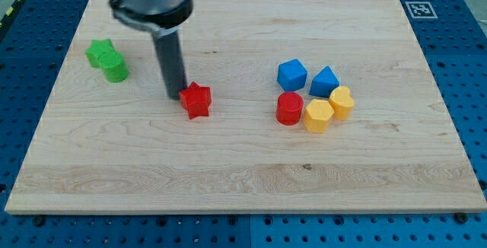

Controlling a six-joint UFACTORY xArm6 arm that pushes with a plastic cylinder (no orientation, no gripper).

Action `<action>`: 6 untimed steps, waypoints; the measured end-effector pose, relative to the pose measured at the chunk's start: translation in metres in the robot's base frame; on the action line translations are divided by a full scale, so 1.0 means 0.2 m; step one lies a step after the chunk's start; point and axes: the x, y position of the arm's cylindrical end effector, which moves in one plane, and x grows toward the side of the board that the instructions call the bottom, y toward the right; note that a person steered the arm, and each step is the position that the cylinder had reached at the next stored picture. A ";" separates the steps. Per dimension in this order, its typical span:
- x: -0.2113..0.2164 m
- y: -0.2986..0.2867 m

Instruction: Slightly slide the red star horizontal to the red circle

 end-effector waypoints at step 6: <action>0.16 0.21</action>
